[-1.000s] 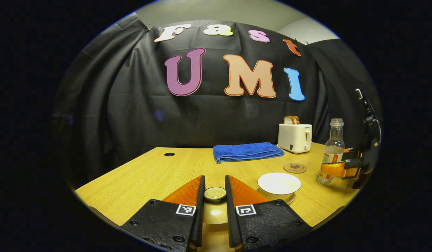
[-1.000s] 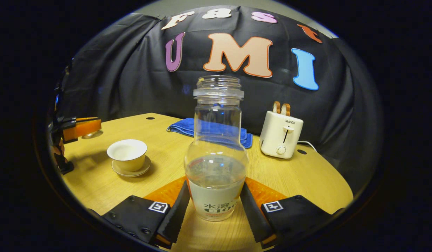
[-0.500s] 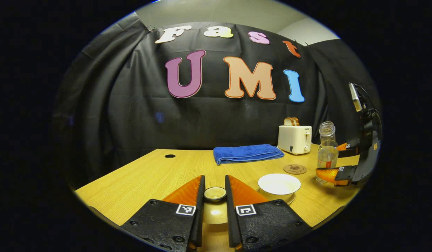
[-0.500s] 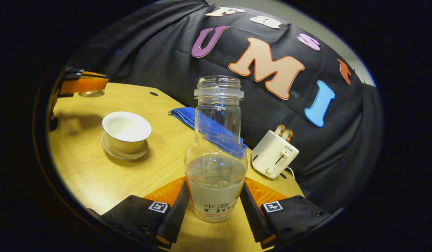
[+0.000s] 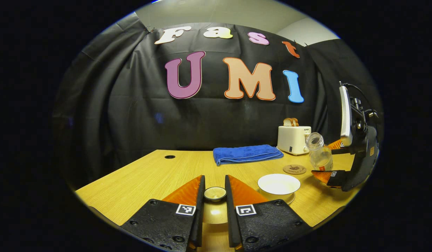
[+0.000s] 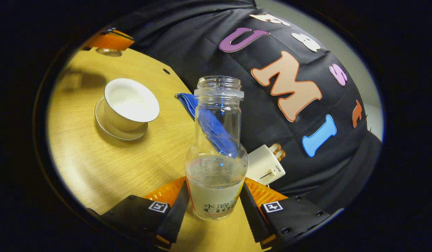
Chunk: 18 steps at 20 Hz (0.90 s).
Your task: Open the teacup lid with one hand, grasp the water bottle and pour water into the teacup with the other hand; after pouring, place the water bottle on the coaster and then close the teacup lid.
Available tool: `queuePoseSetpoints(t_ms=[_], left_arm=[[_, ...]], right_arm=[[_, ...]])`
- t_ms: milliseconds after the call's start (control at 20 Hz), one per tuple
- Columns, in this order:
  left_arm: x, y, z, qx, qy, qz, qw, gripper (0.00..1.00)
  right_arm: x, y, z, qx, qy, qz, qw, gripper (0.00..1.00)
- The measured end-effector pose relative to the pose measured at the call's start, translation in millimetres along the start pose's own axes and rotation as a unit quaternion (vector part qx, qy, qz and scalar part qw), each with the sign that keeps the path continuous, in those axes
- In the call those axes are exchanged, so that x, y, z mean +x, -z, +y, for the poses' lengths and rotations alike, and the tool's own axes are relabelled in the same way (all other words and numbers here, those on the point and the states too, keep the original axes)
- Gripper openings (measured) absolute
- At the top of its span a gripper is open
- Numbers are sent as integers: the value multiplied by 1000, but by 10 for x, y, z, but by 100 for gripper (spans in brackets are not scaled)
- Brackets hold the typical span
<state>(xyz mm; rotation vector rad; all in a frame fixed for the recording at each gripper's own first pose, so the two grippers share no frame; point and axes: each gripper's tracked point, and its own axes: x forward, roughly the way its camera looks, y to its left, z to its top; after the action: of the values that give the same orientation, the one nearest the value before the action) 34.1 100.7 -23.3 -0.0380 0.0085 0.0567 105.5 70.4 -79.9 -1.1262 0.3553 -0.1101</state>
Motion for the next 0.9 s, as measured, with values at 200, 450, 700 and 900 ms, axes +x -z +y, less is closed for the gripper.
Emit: queuePoseSetpoints(t_ms=[200,450,700,900], left_arm=[[-8,-17,-8,0,2,-5,1000,27],[-8,-26,-6,1,2,-6,1000,27],[-16,-20,-10,1,4,-6,1000,27],[-12,-20,-11,1,4,-7,1000,27]], right_arm=[[38,-86,-44,-72,20,-8,997,82],[99,-73,-27,-117,20,-1,993,81],[119,-101,-44,-166,31,-5,986,81],[122,-128,-28,-213,42,-11,976,81]])
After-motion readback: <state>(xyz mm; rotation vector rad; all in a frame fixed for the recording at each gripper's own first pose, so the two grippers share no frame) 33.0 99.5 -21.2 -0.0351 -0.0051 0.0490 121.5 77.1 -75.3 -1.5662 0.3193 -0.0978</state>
